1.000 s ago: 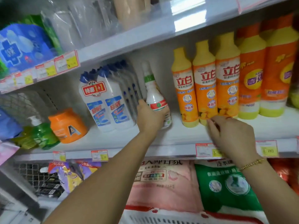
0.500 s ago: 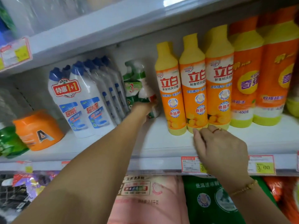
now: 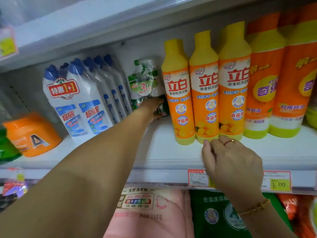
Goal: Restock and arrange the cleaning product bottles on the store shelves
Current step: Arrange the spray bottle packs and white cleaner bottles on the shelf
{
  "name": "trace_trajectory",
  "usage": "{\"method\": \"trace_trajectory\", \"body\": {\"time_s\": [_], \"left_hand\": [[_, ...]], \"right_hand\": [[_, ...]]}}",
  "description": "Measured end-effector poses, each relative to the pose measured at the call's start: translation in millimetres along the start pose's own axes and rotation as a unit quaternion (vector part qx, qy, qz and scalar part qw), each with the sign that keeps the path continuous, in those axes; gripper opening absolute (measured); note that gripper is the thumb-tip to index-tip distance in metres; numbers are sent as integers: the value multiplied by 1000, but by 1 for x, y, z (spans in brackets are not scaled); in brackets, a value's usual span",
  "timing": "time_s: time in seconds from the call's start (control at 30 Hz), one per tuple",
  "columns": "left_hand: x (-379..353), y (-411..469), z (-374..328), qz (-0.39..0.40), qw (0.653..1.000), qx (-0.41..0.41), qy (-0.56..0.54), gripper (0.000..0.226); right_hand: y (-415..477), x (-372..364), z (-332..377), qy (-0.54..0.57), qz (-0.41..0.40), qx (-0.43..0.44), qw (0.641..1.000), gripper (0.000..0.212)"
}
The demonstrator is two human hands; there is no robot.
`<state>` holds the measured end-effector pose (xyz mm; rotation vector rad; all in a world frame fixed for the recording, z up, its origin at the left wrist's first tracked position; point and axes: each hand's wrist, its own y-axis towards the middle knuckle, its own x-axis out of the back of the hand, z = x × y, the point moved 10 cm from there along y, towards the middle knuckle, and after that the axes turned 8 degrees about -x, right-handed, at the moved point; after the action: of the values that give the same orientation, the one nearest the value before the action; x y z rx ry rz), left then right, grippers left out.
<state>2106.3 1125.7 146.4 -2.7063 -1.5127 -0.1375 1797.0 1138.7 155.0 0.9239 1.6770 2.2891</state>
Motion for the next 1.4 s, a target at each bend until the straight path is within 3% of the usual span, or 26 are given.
{"method": "trace_trajectory", "body": {"time_s": [0.07,0.13,0.23,0.33,0.43,0.5,0.6,0.77,0.9,1.07,1.13,1.2,1.3,1.4], "left_hand": [[11,-5,6,0,1000,-4,31,31],[36,-30,-10,-47,983,-97,146,17],[61,-124,-47,-61,900,-333,275,8],[101,-216,-36,-7,858,-400,323,19],[176,-278,-13,-8,845,-378,379,37],[238,-306,12,-40,866,-319,383,43],[338,-352,66,-105,907,-213,348,48],[472,-423,181,-219,923,-29,316,18],[516,-445,284,-203,930,110,288,63],[511,-454,319,-281,917,60,275,56],[503,-458,317,-297,912,25,281,58],[503,-459,318,-293,915,14,278,58],[509,-462,326,-300,919,43,253,58],[507,-470,335,-291,924,75,236,63]], "right_hand": [[0,1,0,8,5,-3,1000,40],[1,1,0,13,21,-10,1000,41],[3,-5,-3,19,68,-43,997,44],[1,-7,-1,52,115,-73,989,46],[-5,-2,21,129,145,-95,976,33],[-16,-2,64,188,188,-70,962,34],[-52,5,164,264,266,36,926,35],[-160,1,317,310,462,200,807,31],[-235,-9,386,319,583,230,711,55],[-328,-43,435,217,714,280,604,87],[-365,-52,450,158,746,312,567,88],[-388,-54,466,125,738,344,567,69],[-389,-58,478,86,675,368,633,38],[-382,-52,481,83,650,376,655,39]]}}
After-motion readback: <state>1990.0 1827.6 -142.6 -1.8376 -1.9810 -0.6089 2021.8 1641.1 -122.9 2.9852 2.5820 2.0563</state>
